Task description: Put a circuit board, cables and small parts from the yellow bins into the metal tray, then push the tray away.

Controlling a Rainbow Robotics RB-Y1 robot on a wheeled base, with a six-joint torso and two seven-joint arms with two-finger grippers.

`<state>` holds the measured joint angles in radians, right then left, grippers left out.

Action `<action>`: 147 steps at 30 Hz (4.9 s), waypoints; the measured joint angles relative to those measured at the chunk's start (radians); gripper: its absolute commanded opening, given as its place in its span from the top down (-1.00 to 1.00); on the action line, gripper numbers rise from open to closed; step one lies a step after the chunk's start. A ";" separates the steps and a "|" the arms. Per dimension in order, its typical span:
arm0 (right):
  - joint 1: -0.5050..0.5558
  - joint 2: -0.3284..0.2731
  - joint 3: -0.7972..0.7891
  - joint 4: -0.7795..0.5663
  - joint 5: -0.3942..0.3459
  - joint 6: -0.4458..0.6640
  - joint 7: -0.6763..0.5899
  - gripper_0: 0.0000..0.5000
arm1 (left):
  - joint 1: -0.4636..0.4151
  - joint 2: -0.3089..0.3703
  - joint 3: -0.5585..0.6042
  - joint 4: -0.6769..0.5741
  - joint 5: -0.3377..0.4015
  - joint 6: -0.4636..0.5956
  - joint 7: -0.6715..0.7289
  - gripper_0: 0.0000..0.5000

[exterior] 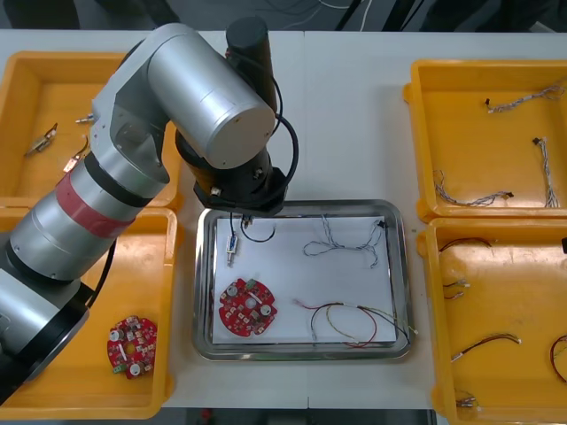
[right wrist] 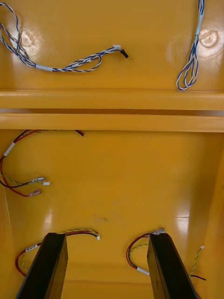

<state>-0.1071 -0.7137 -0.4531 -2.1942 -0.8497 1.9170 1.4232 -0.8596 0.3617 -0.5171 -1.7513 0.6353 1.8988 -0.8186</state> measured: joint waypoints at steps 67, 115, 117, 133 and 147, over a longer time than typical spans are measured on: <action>0.000 0.000 0.000 -0.011 -0.006 0.000 -0.065 -1.00 | 0.055 0.041 0.006 -0.026 0.010 -0.008 0.004 -1.00; -0.290 -0.008 0.512 -0.221 -0.192 0.000 -0.118 -1.00 | 0.419 0.575 0.613 -0.326 0.398 0.014 -0.098 -1.00; -0.316 -0.009 0.556 -0.232 -0.192 0.000 -0.118 -1.00 | 0.446 0.579 0.631 -0.337 0.399 0.014 -0.138 -1.00; -0.534 -0.009 0.897 -0.238 -0.193 0.000 -0.110 -1.00 | 0.635 0.587 0.719 -0.431 0.403 0.014 -0.204 -1.00; -0.664 0.072 1.115 -0.144 -0.102 -0.042 0.148 -1.00 | 0.688 0.588 0.732 -0.450 0.400 0.014 -0.204 -1.00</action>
<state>-0.7712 -0.6419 0.6616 -2.3386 -0.9517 1.8751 1.5712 -0.1720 0.9502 0.2145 -2.2012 1.0354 1.9131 -1.0226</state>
